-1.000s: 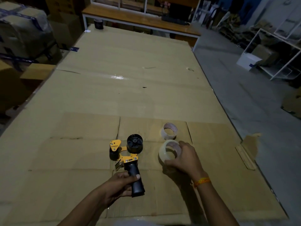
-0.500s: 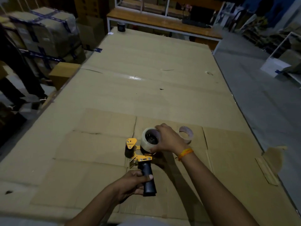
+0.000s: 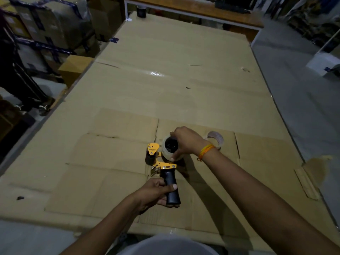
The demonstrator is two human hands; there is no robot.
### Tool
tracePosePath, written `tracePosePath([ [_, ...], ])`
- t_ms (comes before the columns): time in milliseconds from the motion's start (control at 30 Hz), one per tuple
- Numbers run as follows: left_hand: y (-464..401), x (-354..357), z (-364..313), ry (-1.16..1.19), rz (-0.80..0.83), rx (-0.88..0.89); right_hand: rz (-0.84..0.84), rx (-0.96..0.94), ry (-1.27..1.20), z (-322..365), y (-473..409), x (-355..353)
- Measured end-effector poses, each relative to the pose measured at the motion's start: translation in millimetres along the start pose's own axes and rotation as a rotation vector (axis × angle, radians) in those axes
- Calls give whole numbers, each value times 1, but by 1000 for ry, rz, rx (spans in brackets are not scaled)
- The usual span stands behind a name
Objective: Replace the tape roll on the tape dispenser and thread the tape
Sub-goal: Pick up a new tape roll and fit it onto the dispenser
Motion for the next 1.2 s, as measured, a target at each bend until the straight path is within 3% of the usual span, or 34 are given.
tracePosePath([
  [200,-2,1,1,12,2,2,120,22,13,0,-9,20],
  [833,1,2,3,34,54,18,222,-182,185,4,-2,10],
  [933,2,1,2,44,41,17,236,-133,97,5,0,15],
  [1067,3,2,2,49,31,8,133,-108,40,4,4,20],
  [1200,4,1,2,43,13,-2,164,-118,-24,2,4,19],
])
Point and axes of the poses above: each hand's wrist, its own y-axis away from the middle knuckle, its own x-axis out of the palm, z = x × y, the point moved 6 cm from there along -y, towards the middle knuckle, and after that the axes turned 14 degrees about x, right-handed, at the moved point
